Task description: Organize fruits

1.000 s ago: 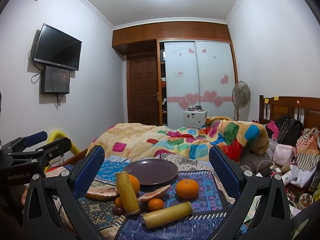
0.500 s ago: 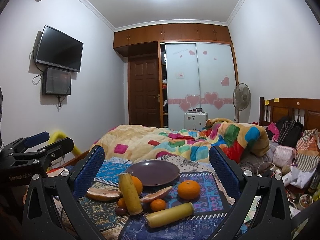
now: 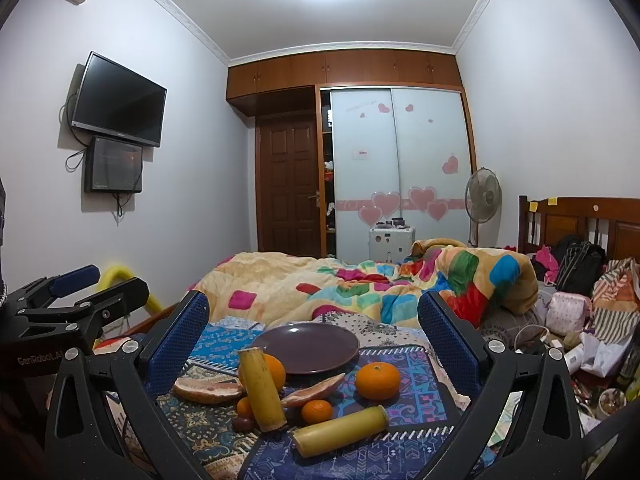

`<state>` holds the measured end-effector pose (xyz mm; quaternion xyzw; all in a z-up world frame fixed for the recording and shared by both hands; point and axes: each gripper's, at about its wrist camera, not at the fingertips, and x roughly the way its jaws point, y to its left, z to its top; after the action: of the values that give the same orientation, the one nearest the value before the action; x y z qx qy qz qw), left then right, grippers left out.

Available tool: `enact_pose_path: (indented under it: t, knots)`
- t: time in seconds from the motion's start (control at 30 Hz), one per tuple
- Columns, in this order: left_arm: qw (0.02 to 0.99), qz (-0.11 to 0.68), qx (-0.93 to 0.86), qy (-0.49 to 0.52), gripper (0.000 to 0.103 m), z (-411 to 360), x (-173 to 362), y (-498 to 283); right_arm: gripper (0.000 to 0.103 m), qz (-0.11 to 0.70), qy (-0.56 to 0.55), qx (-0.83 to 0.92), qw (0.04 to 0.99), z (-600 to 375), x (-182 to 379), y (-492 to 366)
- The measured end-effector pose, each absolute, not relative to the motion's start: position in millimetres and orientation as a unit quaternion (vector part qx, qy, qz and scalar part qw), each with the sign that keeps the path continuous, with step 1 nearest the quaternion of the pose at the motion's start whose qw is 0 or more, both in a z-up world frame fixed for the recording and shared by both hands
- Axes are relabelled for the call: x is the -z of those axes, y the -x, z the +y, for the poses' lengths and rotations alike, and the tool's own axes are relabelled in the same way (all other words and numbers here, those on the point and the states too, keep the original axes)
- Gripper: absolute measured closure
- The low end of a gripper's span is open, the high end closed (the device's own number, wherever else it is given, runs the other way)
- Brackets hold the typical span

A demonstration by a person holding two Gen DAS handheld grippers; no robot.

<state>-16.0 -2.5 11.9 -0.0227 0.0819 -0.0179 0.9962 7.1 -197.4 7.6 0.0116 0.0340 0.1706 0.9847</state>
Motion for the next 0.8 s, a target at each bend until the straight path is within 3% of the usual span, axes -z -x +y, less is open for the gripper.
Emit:
enact_pose_path:
  t: [0.8]
  knots:
    - [0.996,0.086,0.016,0.022,0.0,-0.1,-8.3,16.8,0.0,0.038,-0.015,-0.171,0.984,-195.5,-3.8,-8.7]
